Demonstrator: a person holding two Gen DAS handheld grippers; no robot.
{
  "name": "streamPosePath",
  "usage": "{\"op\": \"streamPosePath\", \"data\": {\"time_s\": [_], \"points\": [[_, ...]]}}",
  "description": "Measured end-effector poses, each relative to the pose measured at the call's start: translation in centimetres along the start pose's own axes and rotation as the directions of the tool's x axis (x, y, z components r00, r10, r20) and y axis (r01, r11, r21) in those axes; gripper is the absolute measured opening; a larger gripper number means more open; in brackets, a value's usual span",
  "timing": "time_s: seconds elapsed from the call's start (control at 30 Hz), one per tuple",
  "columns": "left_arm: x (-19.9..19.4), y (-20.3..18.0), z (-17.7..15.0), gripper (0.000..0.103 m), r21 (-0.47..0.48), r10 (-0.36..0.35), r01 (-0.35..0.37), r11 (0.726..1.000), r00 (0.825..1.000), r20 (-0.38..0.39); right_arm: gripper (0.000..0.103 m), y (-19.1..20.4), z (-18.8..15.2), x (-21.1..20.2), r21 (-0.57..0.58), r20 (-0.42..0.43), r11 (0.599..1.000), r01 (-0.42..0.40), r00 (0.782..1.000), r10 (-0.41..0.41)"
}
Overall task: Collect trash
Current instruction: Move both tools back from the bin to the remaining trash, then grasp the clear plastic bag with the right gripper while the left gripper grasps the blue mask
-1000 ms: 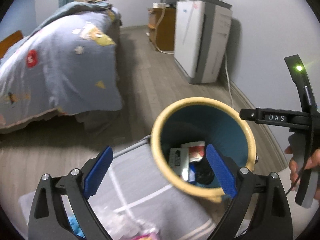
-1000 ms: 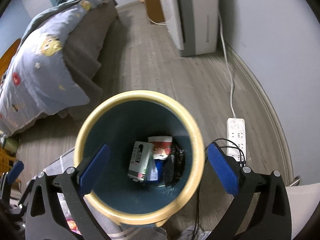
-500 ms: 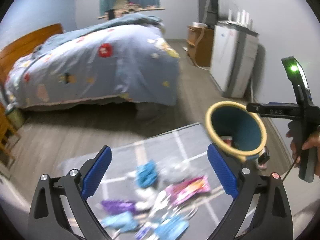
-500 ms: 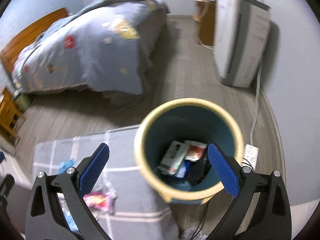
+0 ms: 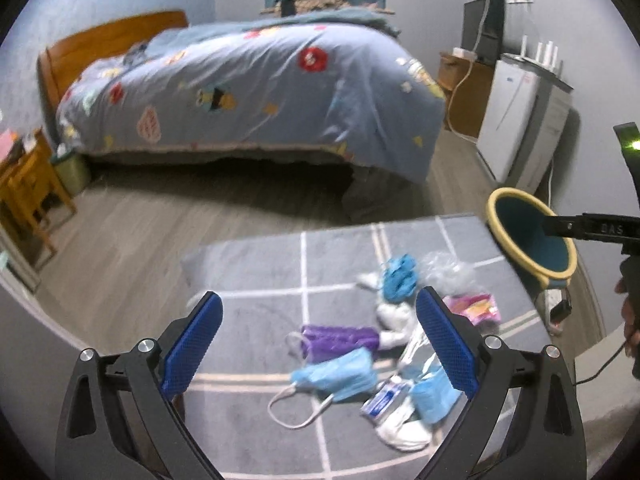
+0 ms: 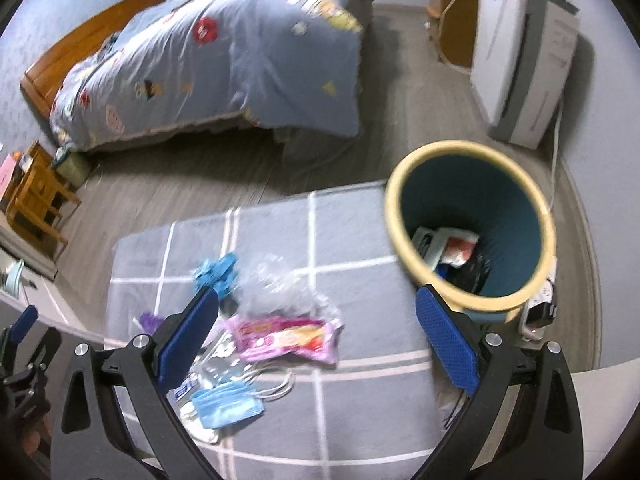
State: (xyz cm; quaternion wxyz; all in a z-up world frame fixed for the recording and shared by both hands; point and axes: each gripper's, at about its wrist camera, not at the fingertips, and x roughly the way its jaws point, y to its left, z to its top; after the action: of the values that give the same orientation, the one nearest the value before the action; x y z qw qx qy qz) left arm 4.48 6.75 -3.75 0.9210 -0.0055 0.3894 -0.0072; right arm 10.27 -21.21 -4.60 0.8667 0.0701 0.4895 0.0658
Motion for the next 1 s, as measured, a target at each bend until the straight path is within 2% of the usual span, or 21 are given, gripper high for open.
{"op": "streamPosePath", "data": {"time_s": [0.13,0.4,0.53,0.77,1.0], "points": [[1.9,1.5,-1.1,0.096,-0.032,-0.001,-0.001,0.999,0.999,-0.053,0.097,2.1,0.1,1.9,-0.019,-0.031,1.0,0.013,0.999,-0.013],[5.7,1.7,-3.9,0.096,0.033,0.004,0.002,0.999,0.983,-0.182,0.097,4.2,0.5,6.5,-0.019,-0.106,1.0,0.023,0.994,-0.025],[7.5,0.9,-4.7,0.096,0.062,-0.003,0.017,0.998,0.974,-0.225,0.097,4.5,0.8,8.4,-0.019,-0.136,0.999,0.031,0.99,-0.033],[10.5,-0.4,-6.2,0.096,0.062,-0.032,0.054,0.997,0.951,-0.307,0.097,5.5,0.7,11.5,-0.113,-0.186,0.991,0.07,0.978,-0.091],[12.3,-1.9,-6.9,0.096,0.081,-0.048,0.081,0.993,0.937,-0.346,0.097,5.4,-0.2,13.8,-0.168,-0.236,0.983,0.076,0.965,-0.115]]}}
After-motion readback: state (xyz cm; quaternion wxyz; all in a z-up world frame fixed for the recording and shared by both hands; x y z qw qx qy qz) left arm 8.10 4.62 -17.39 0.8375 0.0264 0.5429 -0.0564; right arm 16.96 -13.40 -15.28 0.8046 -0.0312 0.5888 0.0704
